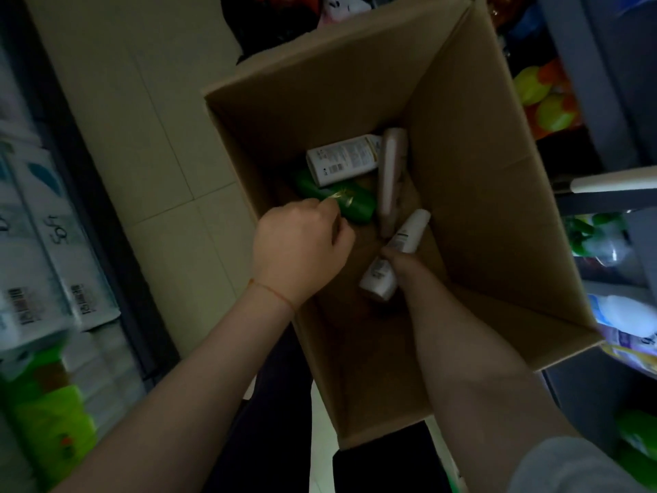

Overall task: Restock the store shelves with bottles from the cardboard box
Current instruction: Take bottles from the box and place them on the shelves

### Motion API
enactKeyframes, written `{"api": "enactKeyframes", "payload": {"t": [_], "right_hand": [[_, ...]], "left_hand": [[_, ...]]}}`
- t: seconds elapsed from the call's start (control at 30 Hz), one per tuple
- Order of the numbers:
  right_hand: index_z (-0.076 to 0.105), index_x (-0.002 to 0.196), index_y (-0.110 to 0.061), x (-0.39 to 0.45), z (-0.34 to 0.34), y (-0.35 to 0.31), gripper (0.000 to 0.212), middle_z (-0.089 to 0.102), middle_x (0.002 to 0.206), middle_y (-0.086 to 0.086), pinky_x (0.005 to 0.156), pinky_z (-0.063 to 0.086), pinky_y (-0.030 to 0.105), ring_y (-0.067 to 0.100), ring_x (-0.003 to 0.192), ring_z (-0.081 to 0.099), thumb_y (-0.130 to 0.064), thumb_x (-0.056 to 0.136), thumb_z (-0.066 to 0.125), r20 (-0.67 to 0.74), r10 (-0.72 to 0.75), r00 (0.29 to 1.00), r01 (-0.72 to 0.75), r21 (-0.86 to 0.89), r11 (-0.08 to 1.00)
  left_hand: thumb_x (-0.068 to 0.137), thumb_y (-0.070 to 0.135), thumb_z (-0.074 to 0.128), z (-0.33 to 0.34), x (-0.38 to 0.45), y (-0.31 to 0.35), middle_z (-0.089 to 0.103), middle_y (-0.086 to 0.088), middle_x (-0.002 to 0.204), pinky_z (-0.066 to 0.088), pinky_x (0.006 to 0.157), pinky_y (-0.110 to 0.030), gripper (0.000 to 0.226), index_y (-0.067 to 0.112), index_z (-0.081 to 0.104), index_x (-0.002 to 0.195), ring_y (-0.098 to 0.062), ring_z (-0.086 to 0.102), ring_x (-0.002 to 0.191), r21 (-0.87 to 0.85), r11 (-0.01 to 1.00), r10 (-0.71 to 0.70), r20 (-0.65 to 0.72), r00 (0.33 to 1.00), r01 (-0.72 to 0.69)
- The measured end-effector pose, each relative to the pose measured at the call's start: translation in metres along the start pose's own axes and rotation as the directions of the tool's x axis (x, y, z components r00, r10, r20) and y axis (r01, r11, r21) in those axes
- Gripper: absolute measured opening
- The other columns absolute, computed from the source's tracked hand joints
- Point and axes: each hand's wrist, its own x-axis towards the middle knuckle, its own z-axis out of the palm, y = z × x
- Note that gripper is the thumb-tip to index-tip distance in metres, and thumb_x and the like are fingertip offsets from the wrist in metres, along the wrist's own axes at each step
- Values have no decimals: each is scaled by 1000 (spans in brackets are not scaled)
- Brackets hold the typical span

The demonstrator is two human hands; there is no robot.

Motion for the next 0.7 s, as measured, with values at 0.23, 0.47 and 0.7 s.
{"api": "enactKeyframes", "payload": {"t": [0.23,0.47,0.7], "right_hand": [[48,133,-9,-144,-9,-38,60,68,108,15,75,57,43,29,88,69,-16,81,77,297,-240,924,189,191,963],[67,121,-19,-332,-97,-18,40,74,110,2,86,58,37,18,102,70,-44,102,43,306,-689,657,639,261,724],[68,93,-16,-416,-205,38,17,67,76,0,53,42,27,12,59,55,-27,99,56,-11,-840,542,826,193,530]], "left_hand": [[98,44,50,-22,-5,8,66,1,102,53,73,-34,31,23,70,110,-20,64,90,-181,961,-165,234,958,210],[89,40,71,-110,-47,100,62,2,125,57,84,-31,60,29,44,141,-17,64,109,-899,121,-156,402,902,421],[83,40,75,-161,-89,196,70,-22,117,59,85,-47,60,6,59,129,-34,70,104,-839,-265,66,476,877,475]]}}
